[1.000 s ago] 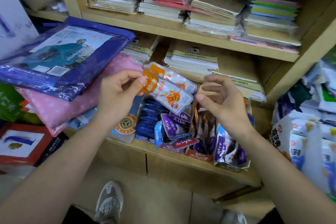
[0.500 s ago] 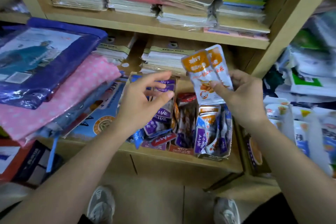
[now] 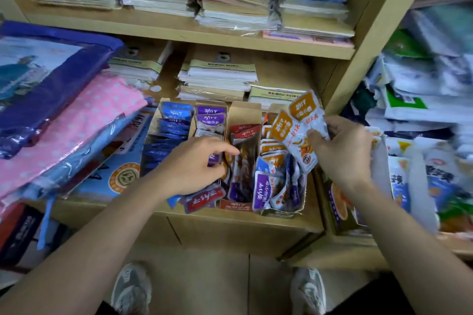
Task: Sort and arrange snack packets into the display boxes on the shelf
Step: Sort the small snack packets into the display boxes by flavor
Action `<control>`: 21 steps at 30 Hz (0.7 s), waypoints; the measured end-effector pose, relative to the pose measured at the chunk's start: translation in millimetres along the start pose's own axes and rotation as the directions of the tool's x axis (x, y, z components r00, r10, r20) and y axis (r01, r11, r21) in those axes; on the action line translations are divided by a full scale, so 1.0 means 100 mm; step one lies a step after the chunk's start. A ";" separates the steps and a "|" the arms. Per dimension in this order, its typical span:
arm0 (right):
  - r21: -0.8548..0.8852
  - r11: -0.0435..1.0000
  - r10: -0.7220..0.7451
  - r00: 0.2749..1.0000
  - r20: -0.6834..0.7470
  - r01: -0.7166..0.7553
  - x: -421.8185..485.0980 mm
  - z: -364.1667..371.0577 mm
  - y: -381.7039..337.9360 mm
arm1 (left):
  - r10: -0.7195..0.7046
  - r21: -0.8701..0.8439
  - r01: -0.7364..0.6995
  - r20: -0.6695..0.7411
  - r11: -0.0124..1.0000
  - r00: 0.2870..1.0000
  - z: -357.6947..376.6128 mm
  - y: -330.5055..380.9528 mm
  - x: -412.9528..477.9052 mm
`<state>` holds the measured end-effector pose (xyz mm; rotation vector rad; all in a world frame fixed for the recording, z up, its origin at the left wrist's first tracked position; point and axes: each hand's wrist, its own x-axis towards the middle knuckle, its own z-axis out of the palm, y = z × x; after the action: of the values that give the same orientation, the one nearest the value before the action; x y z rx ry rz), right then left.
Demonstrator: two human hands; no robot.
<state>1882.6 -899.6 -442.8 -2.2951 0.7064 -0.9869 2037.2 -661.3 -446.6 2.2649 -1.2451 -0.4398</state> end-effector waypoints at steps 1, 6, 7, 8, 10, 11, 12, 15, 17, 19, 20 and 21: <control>-0.043 0.999 -0.030 1.000 0.002 0.031 -0.04 0.01 0.01 | 0.018 0.027 -0.018 -0.032 0.999 0.999 0.03 0.03 0.02; -0.136 0.985 -0.095 0.990 0.108 0.109 -0.12 0.08 0.02 | 0.095 0.141 -0.093 -0.006 0.986 0.995 0.23 0.30 0.12; -0.123 0.985 -0.106 0.988 0.116 0.120 -0.13 0.08 0.03 | 0.111 0.152 -0.110 -0.001 0.982 0.994 0.29 0.35 0.14; -0.105 0.986 -0.112 0.985 0.130 0.126 -0.13 0.08 0.03 | 0.123 0.140 -0.120 -0.015 0.983 0.992 0.34 0.38 0.16; -0.062 0.992 -0.097 0.975 0.200 0.111 -0.14 0.09 0.06 | 0.129 0.052 -0.126 -0.059 0.991 0.990 0.41 0.41 0.18; -0.035 0.995 -0.081 0.970 0.230 0.091 -0.14 0.10 0.07 | 0.125 -0.013 -0.126 -0.064 0.992 0.990 0.42 0.41 0.18; -0.007 0.998 -0.065 0.971 0.231 0.068 -0.14 0.10 0.08 | 0.118 -0.075 -0.122 -0.052 0.990 0.992 0.42 0.41 0.18; 0.045 0.999 -0.012 0.997 0.081 0.009 -0.06 0.07 0.05 | 0.127 -0.180 -0.132 -0.036 0.975 0.991 0.44 0.43 0.15; 0.055 0.998 0.011 1.000 -0.009 -0.010 0.01 0.07 0.03 | 0.142 -0.216 -0.145 -0.031 0.965 0.989 0.47 0.45 0.12; 0.050 0.999 0.020 1.000 0.011 -0.021 0.04 0.12 0.02 | 0.159 -0.262 -0.151 0.007 0.953 0.987 0.50 0.50 0.09; 0.012 1.000 0.002 0.998 0.059 -0.002 0.04 0.16 0.02 | 0.167 -0.281 -0.153 0.027 0.948 0.986 0.51 0.51 0.07; -0.023 0.999 -0.024 0.991 0.134 0.027 0.02 0.18 0.01 | 0.174 -0.294 -0.154 0.044 0.943 0.984 0.51 0.51 0.07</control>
<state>1897.1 -896.9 -453.2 -2.3717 0.6377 -0.8304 1979.8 -704.1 -459.1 1.8991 -1.2986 -0.6010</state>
